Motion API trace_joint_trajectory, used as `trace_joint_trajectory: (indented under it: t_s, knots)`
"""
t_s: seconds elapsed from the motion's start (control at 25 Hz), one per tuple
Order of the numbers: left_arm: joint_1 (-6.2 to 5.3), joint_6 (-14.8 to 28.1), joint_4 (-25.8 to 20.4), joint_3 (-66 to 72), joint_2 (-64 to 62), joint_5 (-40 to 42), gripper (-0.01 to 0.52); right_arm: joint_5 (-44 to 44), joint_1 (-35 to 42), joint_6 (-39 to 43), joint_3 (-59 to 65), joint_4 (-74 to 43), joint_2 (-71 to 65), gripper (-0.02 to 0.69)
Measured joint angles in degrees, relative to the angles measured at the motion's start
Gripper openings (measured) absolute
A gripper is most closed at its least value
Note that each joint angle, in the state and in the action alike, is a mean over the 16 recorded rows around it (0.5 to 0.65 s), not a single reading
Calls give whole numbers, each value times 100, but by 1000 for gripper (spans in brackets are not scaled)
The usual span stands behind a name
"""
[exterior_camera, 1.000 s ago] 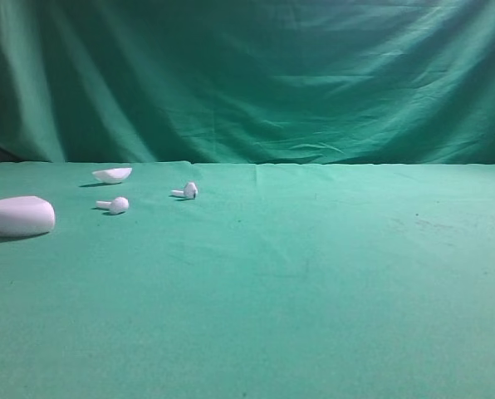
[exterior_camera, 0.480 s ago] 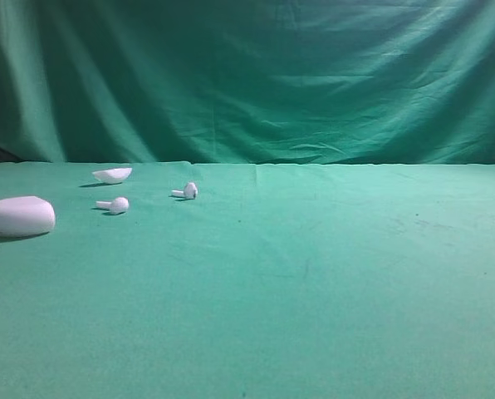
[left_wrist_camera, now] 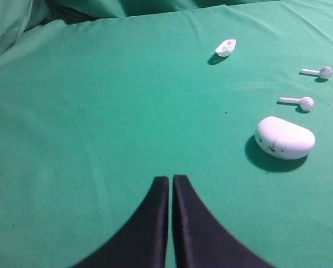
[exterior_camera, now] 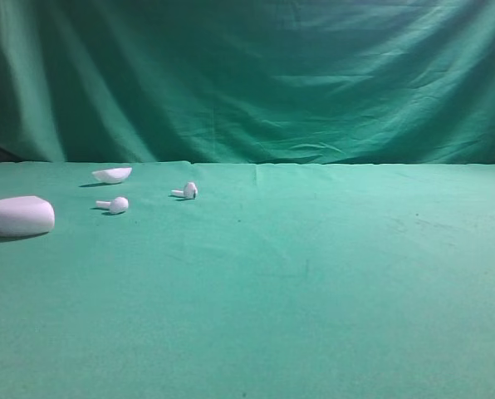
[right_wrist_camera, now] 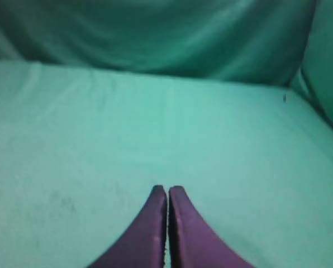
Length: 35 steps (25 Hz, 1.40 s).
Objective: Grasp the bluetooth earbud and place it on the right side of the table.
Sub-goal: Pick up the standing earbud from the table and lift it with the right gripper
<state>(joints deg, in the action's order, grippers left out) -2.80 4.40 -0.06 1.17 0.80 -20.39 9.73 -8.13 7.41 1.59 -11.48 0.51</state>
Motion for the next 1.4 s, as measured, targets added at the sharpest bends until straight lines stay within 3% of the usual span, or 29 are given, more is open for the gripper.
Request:
trace_joint_trajectory:
  t_s: [0.24, 0.4, 0.92, 1.4]
  knots:
    - [0, 0, 0, 0, 0, 0, 0, -1003, 5, 141, -289, -337, -210, 0]
    - [0, 0, -1, 0, 0, 0, 0, -1032, 8, 266, -836, -346, -740, 0]
    - [0, 0, -2, 0, 0, 0, 0, 1281, -141, 117, -3394, 196, -4365, 0]
    - [0, 0, -2, 0, 0, 0, 0, 3097, -1598, -1153, -6029, 426, -8055, 0]
